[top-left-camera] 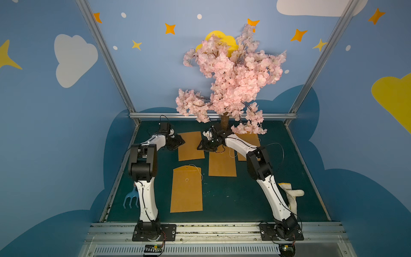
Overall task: Open the file bag
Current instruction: Pick up the file bag from the center of the board.
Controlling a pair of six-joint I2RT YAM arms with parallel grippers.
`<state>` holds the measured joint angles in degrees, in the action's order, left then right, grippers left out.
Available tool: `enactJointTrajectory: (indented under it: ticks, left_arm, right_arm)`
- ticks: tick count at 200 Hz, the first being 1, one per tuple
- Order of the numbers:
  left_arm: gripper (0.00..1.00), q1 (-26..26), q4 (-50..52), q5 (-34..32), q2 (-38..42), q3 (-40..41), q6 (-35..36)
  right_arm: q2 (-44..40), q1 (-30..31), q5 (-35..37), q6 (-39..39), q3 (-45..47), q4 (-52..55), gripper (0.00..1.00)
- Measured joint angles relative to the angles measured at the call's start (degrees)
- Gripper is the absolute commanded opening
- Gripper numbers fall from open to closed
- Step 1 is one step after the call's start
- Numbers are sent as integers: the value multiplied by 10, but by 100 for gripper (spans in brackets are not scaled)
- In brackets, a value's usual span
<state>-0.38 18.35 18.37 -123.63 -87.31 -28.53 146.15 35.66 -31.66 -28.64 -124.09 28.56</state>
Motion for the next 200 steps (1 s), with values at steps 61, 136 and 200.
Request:
enactJointTrajectory:
  ticks: [61, 136, 200]
  left_arm:
    - [63, 3, -9, 7, 0, 5, -2]
    - [62, 9, -29, 25, 3, 20, -15]
    - [56, 11, -42, 31, 7, 31, -25]
  right_arm:
    - [-23, -24, -87, -72, 103, -145, 61]
    - [-25, -36, -139, -139, 152, -246, 56]
    - [-33, -39, -168, -197, 203, -332, 54]
